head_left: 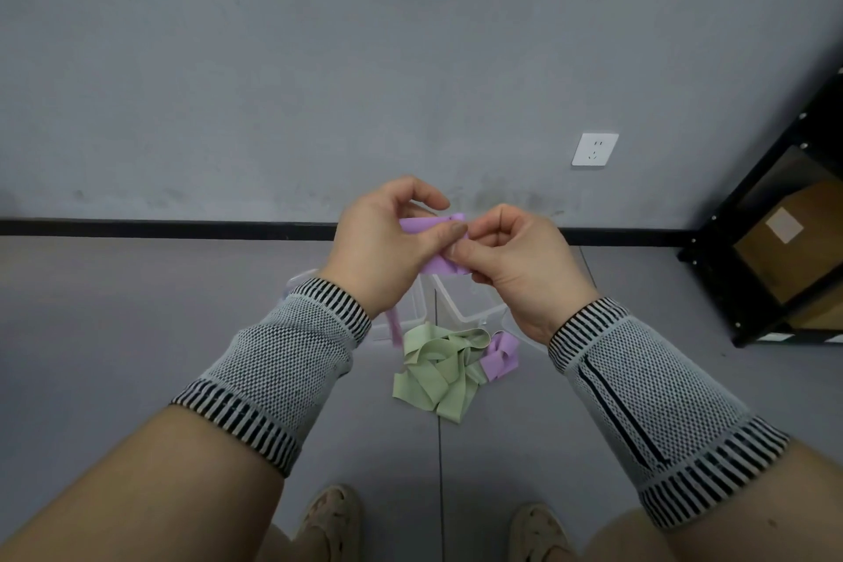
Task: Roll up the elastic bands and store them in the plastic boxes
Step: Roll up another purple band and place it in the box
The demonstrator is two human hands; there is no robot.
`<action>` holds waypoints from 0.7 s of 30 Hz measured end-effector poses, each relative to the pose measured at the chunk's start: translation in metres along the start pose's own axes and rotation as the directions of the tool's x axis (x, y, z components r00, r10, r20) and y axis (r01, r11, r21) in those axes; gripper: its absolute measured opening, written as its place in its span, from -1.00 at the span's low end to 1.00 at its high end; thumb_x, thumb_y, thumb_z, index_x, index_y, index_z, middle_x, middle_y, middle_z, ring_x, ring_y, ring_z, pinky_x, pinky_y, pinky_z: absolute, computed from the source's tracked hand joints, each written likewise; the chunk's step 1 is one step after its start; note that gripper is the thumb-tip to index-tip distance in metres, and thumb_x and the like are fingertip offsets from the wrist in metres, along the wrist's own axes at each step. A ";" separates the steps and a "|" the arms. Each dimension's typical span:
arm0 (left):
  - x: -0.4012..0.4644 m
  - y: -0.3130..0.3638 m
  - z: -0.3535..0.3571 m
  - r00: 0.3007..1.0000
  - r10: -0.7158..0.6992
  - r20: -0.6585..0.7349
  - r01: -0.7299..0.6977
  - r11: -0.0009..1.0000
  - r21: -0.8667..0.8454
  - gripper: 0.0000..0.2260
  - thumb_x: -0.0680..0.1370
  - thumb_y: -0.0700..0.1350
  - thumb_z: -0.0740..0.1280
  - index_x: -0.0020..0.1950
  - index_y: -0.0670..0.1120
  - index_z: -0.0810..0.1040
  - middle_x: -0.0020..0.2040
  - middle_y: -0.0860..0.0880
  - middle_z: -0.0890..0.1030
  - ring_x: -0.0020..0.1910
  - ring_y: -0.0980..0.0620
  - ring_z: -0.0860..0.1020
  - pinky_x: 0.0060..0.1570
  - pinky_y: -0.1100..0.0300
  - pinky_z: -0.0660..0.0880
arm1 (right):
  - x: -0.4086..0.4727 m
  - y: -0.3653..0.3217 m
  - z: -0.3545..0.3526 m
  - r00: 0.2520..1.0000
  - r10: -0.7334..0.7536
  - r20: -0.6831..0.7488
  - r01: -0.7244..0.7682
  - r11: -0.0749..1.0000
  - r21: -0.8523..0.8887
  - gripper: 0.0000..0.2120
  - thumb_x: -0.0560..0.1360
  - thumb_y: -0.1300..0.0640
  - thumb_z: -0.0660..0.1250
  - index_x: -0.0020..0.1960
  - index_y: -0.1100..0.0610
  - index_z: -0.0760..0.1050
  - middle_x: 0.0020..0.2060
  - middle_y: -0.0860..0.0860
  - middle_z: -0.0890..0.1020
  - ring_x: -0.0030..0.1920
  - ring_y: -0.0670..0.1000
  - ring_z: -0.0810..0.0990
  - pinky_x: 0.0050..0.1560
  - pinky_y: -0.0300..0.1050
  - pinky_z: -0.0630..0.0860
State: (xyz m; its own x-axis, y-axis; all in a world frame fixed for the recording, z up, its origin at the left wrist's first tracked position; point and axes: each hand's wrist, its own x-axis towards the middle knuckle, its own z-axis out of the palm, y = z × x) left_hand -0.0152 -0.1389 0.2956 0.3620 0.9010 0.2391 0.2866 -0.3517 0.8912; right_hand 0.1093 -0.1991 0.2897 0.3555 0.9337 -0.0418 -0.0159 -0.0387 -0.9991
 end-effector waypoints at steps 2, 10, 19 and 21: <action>0.000 0.000 0.000 1.000 -0.022 -0.003 0.022 0.999 -0.039 -0.84 0.40 -0.14 0.50 -0.17 0.03 0.54 -0.25 0.04 0.66 -0.26 0.12 0.63 -0.16 0.21 0.58 | 0.000 0.001 0.002 0.998 -0.053 -0.017 0.052 0.997 -0.058 -0.78 0.33 0.34 0.49 -0.21 0.17 0.46 -0.42 0.03 0.55 -0.44 -0.13 0.53 -0.37 -0.31 0.45; 0.001 0.000 -0.010 0.996 -0.094 -0.002 0.091 0.972 -0.216 -0.87 0.44 -0.22 0.45 -0.14 -0.03 0.55 -0.20 -0.08 0.66 -0.24 0.04 0.61 -0.15 0.17 0.58 | -0.004 -0.003 -0.004 0.991 -0.027 0.132 0.018 0.998 0.068 -0.85 0.46 0.30 0.37 -0.01 0.12 0.55 -0.25 0.12 0.68 -0.20 0.02 0.66 -0.15 -0.16 0.58; 0.000 0.000 -0.009 0.997 -0.077 0.014 0.078 0.972 -0.221 -0.92 0.44 -0.17 0.46 -0.19 -0.04 0.59 -0.23 -0.03 0.64 -0.27 0.12 0.59 -0.20 0.22 0.58 | -0.002 -0.001 -0.003 0.993 -0.069 0.099 0.069 0.998 0.005 -0.80 0.43 0.35 0.40 -0.04 0.14 0.49 -0.37 0.08 0.65 -0.34 -0.04 0.62 -0.22 -0.17 0.54; 0.000 0.001 -0.010 0.995 -0.094 0.022 0.096 0.968 -0.231 -0.92 0.44 -0.19 0.46 -0.19 -0.07 0.58 -0.25 -0.04 0.63 -0.31 0.14 0.59 -0.24 0.25 0.57 | -0.003 -0.002 -0.004 0.982 -0.125 0.142 0.140 0.985 -0.101 -0.68 0.41 0.33 0.43 0.08 0.07 0.47 -0.30 0.06 0.67 -0.28 -0.05 0.63 -0.14 -0.19 0.56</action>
State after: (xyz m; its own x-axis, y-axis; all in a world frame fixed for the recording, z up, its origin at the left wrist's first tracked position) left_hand -0.0240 -0.1369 0.3000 0.3530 0.9241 0.1462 0.1072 -0.1952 0.9749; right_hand 0.1121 -0.2035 0.2918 0.2181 0.9723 0.0838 0.1289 0.0564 -0.9901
